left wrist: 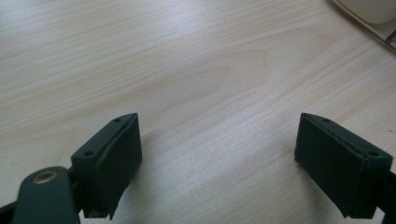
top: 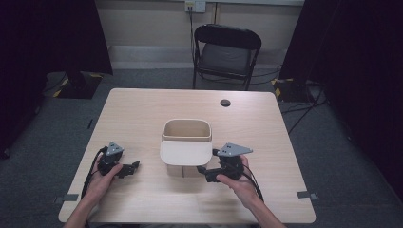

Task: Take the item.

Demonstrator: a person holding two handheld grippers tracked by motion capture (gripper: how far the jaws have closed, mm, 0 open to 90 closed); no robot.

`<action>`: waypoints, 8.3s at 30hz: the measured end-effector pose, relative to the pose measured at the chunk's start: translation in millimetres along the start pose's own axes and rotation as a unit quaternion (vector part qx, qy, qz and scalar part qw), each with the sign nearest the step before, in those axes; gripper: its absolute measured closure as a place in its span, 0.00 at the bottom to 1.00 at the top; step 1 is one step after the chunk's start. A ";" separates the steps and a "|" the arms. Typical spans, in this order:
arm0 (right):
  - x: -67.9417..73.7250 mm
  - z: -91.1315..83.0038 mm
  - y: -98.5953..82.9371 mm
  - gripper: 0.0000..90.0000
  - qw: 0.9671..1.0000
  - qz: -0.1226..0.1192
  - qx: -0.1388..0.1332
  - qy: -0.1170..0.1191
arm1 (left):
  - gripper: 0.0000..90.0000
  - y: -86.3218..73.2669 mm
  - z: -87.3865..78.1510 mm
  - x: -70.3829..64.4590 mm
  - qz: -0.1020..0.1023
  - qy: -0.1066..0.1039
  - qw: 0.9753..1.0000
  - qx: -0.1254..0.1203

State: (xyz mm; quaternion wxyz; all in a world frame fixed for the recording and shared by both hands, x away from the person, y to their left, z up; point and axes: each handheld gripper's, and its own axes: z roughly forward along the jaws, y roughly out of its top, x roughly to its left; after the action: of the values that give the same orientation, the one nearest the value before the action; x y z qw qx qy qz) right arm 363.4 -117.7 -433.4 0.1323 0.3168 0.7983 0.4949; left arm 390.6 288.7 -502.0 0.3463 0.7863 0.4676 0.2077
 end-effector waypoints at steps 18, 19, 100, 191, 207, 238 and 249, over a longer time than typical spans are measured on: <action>-0.9 2.7 1.0 0.16 1.000 0.001 0.000 0.000 | 0.16 -0.1 -0.2 0.4 0.001 -0.001 1.000 0.000; -0.9 3.1 1.0 0.16 1.000 0.001 0.000 -0.001 | 0.16 -0.1 -0.1 0.4 0.001 -0.001 1.000 0.000; -5.2 -7.1 20.8 0.19 1.000 -0.001 -0.028 -0.008 | 0.16 0.0 -0.1 1.2 0.002 -0.006 1.000 0.001; -12.5 0.0 46.8 0.40 0.999 0.012 -0.050 0.019 | 0.16 0.0 -0.1 1.2 0.003 -0.006 1.000 0.001; -14.0 2.5 52.4 0.45 0.998 0.007 -0.052 0.025 | 0.16 -0.1 0.0 1.0 0.002 -0.006 1.000 0.000; -18.4 4.6 54.0 0.45 0.997 0.022 -0.060 0.030 | 0.16 -0.7 -0.7 0.7 0.001 -0.007 1.000 0.000; -18.5 4.6 53.9 0.45 0.997 0.022 -0.061 0.030 | 0.16 -0.7 -0.6 0.6 0.000 -0.007 1.000 -0.001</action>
State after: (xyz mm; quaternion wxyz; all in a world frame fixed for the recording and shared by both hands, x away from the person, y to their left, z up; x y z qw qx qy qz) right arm 400.2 -109.5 -390.3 0.1160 0.3105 0.7631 0.5548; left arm 390.1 289.6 -502.1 0.3504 0.7877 0.4645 0.2024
